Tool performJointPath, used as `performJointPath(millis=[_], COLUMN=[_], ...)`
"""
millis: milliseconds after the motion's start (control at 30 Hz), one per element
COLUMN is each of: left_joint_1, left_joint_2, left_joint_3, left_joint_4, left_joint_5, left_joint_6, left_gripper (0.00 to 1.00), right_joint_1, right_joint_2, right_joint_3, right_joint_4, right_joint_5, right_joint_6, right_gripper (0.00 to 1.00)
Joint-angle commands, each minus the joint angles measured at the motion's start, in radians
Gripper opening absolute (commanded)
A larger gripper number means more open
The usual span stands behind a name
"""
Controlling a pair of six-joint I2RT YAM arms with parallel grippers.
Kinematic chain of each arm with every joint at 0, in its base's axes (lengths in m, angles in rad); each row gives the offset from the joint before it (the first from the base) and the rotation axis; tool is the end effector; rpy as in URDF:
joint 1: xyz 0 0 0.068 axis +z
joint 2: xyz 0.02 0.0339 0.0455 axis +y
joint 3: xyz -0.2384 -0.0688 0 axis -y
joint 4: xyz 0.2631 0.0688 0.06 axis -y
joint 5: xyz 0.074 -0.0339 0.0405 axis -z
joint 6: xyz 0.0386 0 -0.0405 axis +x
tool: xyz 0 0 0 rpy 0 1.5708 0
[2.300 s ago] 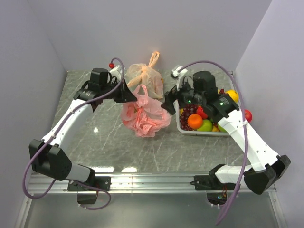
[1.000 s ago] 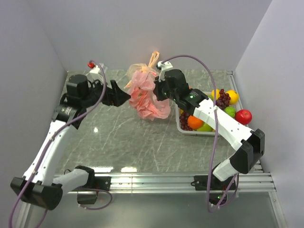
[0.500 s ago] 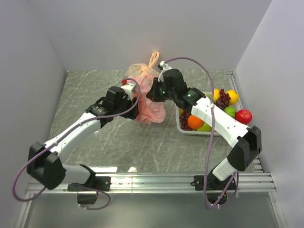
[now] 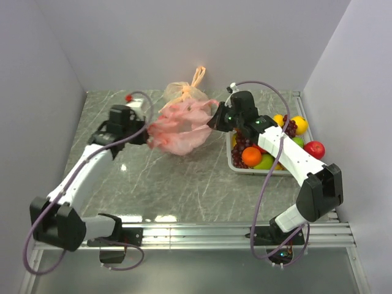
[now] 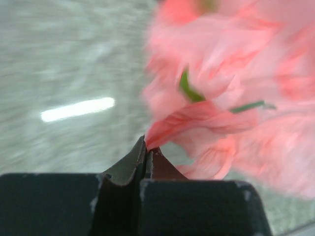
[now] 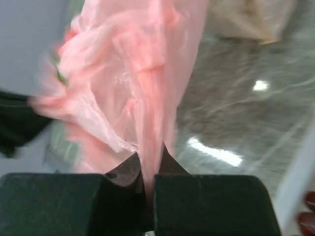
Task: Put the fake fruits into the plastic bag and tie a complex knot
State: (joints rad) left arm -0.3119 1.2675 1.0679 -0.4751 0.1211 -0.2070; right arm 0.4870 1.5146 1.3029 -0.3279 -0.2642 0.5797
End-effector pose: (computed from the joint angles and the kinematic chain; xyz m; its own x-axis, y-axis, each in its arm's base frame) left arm 0.2901 -0.0984 0.2775 -0.6629 -0.0006 -0.7487 0.2638 0.9357 -0.2343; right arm 0.3239 0.1829 0.2977 -0.7358 0.2087 -0.6443 -0.2949 0.7577 0.5822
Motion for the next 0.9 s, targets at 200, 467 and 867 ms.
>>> performJointPath(millis=[200,467,867], left_joint_1=[0.267,0.359,0.242], left_joint_2=[-0.197,-0.188,-0.25], left_joint_3=[0.044,0.093,0.132], left_joint_4=[-0.233,-0.431,-0.334], left_joint_5=[-0.051,0.235,0.487], left_joint_6=[0.262,0.423,0.517], left_gripper=[0.0,0.0,0.99], right_joint_1=[-0.005,-0.001,0.14], right_joint_2=[-0.025,-0.021,0.061], right_joint_3=[-0.036,-0.03,0.045], right_joint_4=[-0.08,-0.143,-0.097], right_joint_5=[0.33,0.304,0.008], right_joint_6=[-0.081,-0.19,-0.277], right_gripper=[0.0,0.0,0.0])
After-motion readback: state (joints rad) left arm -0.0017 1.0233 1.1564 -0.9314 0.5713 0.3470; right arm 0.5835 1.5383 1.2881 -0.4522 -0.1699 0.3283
